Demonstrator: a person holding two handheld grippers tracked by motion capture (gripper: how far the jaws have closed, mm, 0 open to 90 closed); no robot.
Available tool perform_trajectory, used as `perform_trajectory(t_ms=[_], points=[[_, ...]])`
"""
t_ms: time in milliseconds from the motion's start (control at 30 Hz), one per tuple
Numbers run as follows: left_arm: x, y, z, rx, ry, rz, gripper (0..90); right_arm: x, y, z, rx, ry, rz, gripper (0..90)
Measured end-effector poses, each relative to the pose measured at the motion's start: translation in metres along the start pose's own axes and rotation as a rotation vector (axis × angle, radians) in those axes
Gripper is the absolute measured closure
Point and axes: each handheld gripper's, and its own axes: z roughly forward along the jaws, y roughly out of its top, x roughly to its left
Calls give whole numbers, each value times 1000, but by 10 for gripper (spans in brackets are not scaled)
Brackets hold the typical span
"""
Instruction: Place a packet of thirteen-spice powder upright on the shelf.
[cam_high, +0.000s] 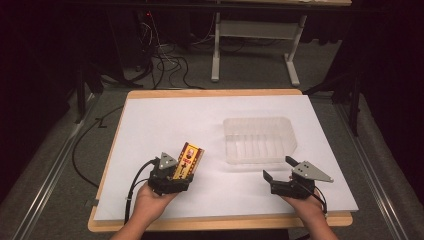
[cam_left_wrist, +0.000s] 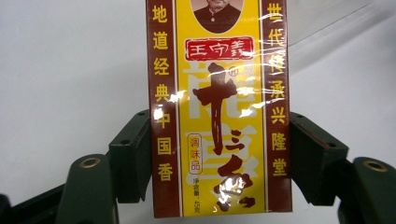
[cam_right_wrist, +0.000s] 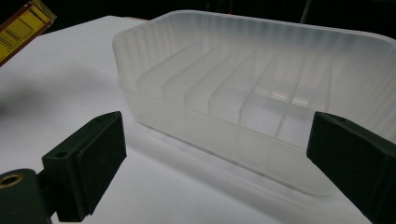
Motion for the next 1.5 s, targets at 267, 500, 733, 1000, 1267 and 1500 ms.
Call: perform_trajectory(t_ms=[267, 500, 733, 1000, 1267, 1500], points=[[-21, -7, -1, -101, -105, 23, 325, 3, -1, 0, 2, 18, 7, 50], [-23, -14, -7, -116, -160, 25, 325, 8, 2, 1, -19, -12, -15, 68], [-30, -18, -11, -132, -207, 39, 325, 17, 15, 6, -44, 10, 27, 76], [-31, -18, -12, -158, -208, 56, 325, 31, 45, 23, -49, 55, 41, 114], [-33, -24, -10, -158, -201, 62, 325, 47, 52, 34, -54, 136, 77, 161], [-42, -31, -7, -150, -211, 58, 325, 53, 51, 25, -75, 194, 89, 228]])
